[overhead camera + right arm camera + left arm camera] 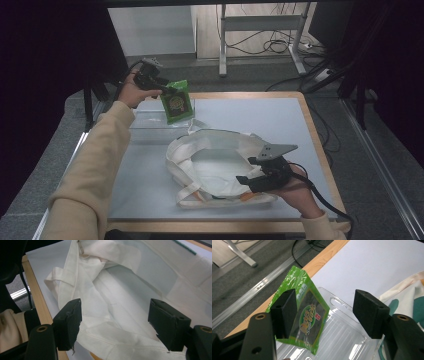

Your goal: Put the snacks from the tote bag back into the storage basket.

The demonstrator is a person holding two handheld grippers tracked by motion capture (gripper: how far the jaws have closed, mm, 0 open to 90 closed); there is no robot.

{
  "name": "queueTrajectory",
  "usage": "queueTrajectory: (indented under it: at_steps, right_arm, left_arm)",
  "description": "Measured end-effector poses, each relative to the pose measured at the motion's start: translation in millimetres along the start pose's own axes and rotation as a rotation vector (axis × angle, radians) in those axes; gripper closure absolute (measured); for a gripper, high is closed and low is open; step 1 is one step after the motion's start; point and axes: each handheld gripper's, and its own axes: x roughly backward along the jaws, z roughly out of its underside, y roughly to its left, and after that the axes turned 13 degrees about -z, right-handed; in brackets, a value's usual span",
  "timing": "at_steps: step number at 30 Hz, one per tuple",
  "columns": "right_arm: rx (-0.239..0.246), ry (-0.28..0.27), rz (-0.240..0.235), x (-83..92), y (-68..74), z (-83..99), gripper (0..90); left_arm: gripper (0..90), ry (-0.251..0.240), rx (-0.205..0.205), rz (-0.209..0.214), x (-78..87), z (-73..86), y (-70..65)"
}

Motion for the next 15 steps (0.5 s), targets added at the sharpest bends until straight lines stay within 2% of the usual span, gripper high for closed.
queueTrajectory:
  at_steps: [6, 15]
  right_arm:
    - [0.000, -0.020, 0.011, 5.1, 1.3, -0.5, 27.2]
    - [0.001, -0.022, 0.013, 6.0, 1.2, -0.6, 27.2]
  left_arm:
    - [36.4, 0.001, -0.007, 0.011, 13.3, 6.6, -9.5]
    - [37.1, 0.021, -0.026, -0.012, 29.1, 24.6, -19.8]
